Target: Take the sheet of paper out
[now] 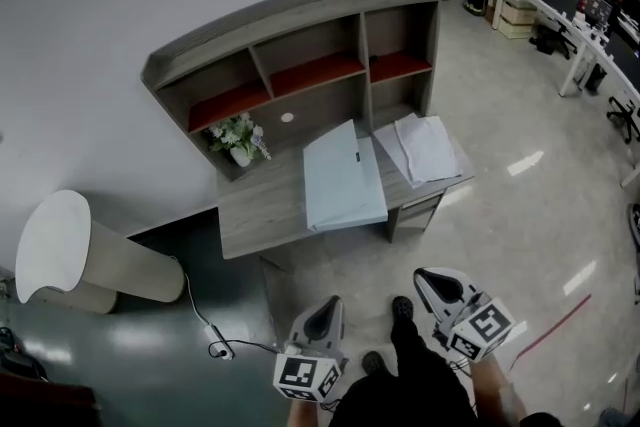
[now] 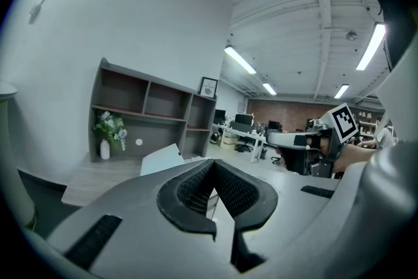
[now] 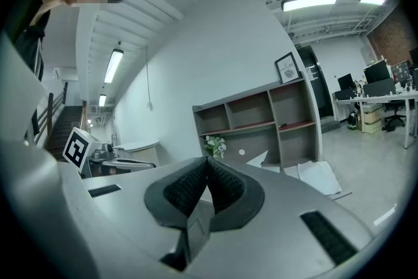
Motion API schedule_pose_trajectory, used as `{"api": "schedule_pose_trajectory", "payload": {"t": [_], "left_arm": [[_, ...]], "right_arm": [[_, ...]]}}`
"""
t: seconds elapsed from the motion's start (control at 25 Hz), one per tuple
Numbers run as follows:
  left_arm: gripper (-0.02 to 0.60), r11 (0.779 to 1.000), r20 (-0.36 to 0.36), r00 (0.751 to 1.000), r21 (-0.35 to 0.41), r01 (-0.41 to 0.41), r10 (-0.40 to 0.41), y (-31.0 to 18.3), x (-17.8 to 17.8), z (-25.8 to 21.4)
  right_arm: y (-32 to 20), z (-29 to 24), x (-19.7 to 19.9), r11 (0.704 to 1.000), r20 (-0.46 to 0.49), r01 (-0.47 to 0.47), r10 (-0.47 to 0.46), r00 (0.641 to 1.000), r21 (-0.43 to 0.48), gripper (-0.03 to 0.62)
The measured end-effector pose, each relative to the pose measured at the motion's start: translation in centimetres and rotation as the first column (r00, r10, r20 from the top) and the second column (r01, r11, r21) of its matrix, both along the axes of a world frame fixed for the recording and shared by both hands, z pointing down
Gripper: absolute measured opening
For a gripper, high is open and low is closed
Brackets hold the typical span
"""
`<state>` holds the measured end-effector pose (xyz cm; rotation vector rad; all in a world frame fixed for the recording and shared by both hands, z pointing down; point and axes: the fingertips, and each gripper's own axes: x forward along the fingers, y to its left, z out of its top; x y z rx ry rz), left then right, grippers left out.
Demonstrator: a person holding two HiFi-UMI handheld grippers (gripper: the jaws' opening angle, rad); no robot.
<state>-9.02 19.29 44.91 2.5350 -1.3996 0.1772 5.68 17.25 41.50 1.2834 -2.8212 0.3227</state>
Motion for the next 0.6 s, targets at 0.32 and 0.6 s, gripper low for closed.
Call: {"api": "schedule_pose_trajectory", "payload": {"t": [0.32, 0.6], "left_arm": [[0.012, 0.999, 0.059, 0.997, -0.015, 0.05, -0.049, -7.0, 3.1, 0.5], [0.012, 0.994, 0.088, 0.99, -0.009, 0.111, -0.11, -11.6, 6.4, 1.4]], "right_arm": [[-7.2, -1.0, 1.7, 0.997, 0.018, 0.072, -0.072, 0.997, 0.019, 0.012], [-11.7, -0.5, 3.5, 0.988, 0.023, 0.153, -0.153, 0.988, 0.015, 0.012]]}}
